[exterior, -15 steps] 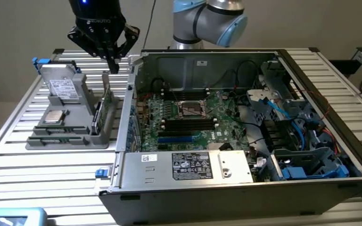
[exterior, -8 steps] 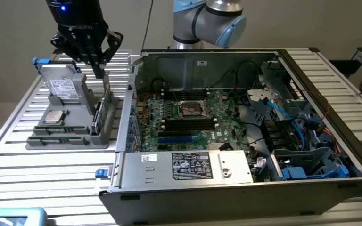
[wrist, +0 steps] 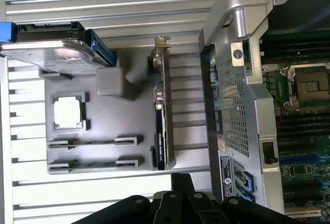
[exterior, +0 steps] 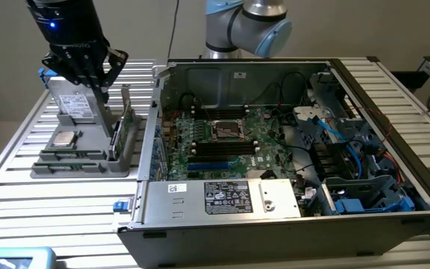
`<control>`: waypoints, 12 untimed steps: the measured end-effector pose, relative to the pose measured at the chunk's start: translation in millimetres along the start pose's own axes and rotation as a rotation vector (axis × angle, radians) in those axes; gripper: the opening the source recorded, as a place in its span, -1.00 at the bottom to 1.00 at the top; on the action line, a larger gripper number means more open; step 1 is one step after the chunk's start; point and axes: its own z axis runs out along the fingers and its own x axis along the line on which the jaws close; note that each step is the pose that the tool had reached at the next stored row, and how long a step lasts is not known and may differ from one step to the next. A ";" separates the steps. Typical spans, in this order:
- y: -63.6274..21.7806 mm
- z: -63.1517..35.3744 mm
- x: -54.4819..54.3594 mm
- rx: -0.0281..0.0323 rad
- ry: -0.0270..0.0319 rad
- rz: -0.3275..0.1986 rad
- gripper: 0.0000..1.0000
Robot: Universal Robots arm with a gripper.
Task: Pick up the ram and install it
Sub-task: 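Reach for the ram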
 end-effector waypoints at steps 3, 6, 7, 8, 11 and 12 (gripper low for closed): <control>-3.7 5.1 12.5 0.0002 0.0019 0.000 -0.79; -6.1 10.2 25.7 0.0005 0.0050 0.000 -0.79; -6.6 11.8 30.0 0.0007 0.0067 0.000 -0.79; -7.1 13.2 34.5 0.0008 0.0084 0.000 -0.79; -8.7 16.1 48.4 0.0014 0.0133 0.001 -0.79; -9.1 17.1 52.9 0.0015 0.0148 0.001 -0.79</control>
